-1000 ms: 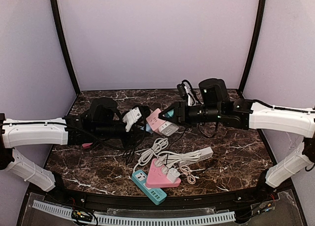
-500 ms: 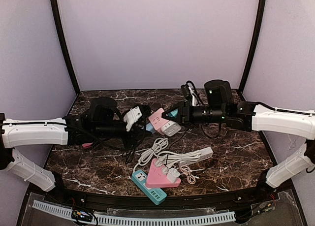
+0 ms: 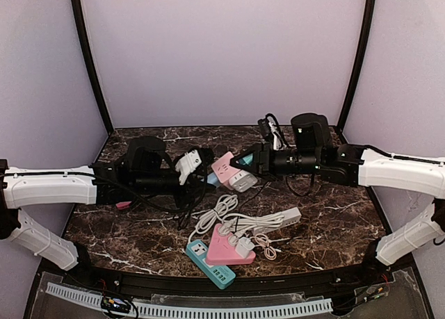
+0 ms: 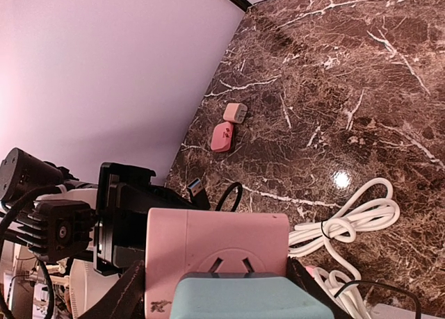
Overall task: Pull the plug off the socket
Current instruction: Remove the plug from the socket.
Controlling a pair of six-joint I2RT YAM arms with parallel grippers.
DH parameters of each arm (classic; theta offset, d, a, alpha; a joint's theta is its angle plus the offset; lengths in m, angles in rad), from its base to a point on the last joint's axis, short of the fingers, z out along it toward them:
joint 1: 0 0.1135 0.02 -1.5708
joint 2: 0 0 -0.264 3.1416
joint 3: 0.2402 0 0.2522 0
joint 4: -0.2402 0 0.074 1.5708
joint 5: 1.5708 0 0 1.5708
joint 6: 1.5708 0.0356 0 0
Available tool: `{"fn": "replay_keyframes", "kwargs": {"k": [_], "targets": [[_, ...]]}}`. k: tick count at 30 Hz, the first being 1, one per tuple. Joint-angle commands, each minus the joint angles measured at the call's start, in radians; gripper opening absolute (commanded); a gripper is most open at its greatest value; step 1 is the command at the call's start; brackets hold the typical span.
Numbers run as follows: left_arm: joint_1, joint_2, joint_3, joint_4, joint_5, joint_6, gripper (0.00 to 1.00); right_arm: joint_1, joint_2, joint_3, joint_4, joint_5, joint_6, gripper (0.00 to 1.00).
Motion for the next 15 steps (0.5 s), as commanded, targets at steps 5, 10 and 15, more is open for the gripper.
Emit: {"fn": "replay_keyframes", "kwargs": {"k": [5, 10, 15], "targets": [[0.003, -0.011, 0.016, -0.052, -0.005, 0.006, 0.01, -0.015, -0.049, 0.011, -0.143, 0.314, -0.085, 0.0], [0.003, -0.011, 0.016, -0.053, -0.006, 0.006, 0.01, -0.006, -0.047, 0.028, -0.186, 0.382, -0.102, 0.0], [0.003, -0.012, 0.017, -0.053, -0.007, 0.007, 0.01, -0.005, -0.051, 0.04, -0.223, 0.425, -0.115, 0.0]]}}
